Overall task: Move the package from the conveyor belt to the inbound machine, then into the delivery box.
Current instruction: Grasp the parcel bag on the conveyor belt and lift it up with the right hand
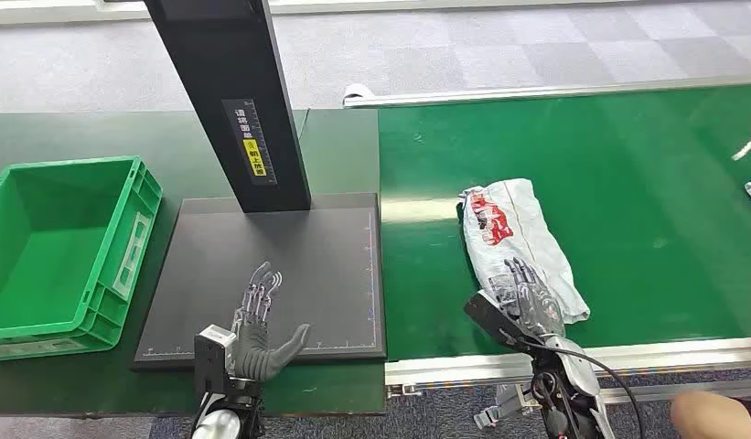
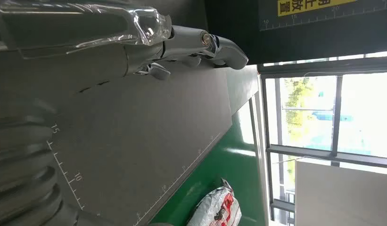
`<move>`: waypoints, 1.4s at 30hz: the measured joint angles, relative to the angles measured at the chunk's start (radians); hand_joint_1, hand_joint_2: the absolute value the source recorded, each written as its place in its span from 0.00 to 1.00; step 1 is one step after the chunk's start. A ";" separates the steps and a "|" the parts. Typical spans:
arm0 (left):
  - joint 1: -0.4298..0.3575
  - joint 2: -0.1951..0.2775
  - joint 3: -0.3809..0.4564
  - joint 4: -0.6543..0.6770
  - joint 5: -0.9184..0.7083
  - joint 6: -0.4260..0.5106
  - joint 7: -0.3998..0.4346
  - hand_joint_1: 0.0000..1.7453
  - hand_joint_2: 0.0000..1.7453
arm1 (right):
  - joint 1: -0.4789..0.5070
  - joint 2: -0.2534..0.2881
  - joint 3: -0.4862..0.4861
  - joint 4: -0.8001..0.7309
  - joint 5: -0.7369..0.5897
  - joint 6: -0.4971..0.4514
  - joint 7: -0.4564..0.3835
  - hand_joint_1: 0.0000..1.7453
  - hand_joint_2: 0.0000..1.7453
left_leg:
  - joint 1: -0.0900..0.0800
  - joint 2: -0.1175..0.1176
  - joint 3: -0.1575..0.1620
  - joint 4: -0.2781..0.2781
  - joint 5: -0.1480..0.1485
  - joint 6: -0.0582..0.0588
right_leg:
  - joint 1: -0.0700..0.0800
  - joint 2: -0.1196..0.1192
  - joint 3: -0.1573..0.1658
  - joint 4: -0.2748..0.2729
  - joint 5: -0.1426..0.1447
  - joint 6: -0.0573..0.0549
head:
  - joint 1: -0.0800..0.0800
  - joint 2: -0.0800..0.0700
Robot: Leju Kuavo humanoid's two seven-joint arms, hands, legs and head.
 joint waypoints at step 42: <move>-0.013 0.018 -0.004 -0.018 0.025 0.056 -0.020 0.00 1.00 | -0.121 0.042 -0.016 0.258 0.070 -0.082 -0.039 0.98 1.00 | 0.000 -0.001 0.005 0.000 0.000 0.000 | 0.000 0.000 0.005 0.000 0.000 0.000 | 0.000 0.000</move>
